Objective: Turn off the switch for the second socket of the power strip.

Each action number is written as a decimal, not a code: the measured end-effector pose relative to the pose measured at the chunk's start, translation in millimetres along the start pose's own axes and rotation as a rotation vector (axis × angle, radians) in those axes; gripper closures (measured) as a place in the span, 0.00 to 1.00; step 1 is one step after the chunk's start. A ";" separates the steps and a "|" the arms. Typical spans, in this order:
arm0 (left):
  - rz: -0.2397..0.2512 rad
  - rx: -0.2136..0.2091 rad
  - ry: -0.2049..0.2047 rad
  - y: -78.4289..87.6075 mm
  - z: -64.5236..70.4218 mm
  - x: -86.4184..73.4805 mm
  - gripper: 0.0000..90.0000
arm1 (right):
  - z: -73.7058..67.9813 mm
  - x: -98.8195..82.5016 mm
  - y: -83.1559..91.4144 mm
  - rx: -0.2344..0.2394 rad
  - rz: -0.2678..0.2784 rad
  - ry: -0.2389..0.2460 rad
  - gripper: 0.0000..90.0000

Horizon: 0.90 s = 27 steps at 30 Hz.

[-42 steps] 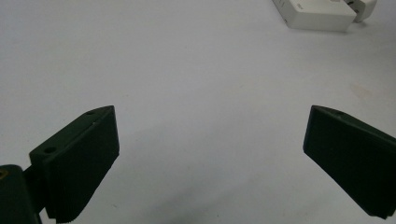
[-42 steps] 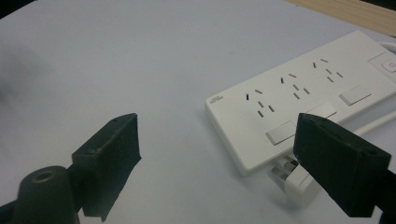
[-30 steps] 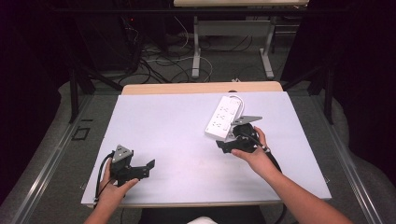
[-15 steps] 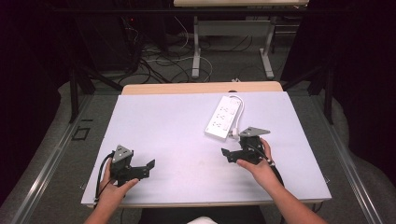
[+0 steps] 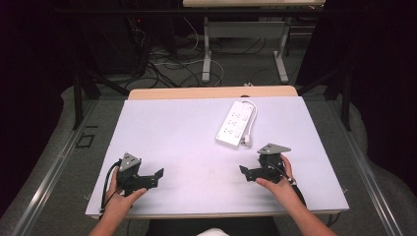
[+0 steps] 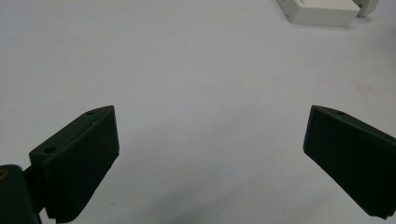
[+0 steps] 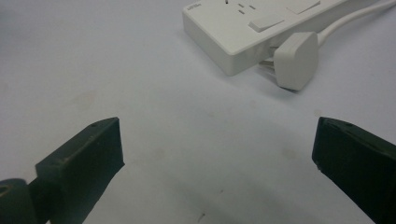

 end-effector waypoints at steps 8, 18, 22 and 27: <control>-0.002 0.001 -0.008 -0.6 0.7 0.3 0.04 | 10.8 -11.7 7.2 -0.023 0.023 -0.034 0.02; -0.002 -0.002 -0.010 -0.7 0.3 0.4 0.04 | 20.2 -18.7 9.6 -0.044 0.028 -0.070 0.02; 0.001 -0.001 -0.001 -0.3 -0.3 0.2 0.04 | 22.1 -20.1 9.6 -0.045 0.029 -0.077 0.03; 0.006 0.001 0.000 -1.5 0.4 0.0 0.04 | 22.3 -19.5 8.9 -0.048 0.032 -0.071 0.04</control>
Point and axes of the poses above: each handheld gripper's, and its own axes: y roughly backward along the jaws, x roughly out of its top, z roughly to its right, the point moved 3 cm from there along -y, roughly forward along the jaws, and after that the axes turned 1 degree about y, right-handed, at the moved point
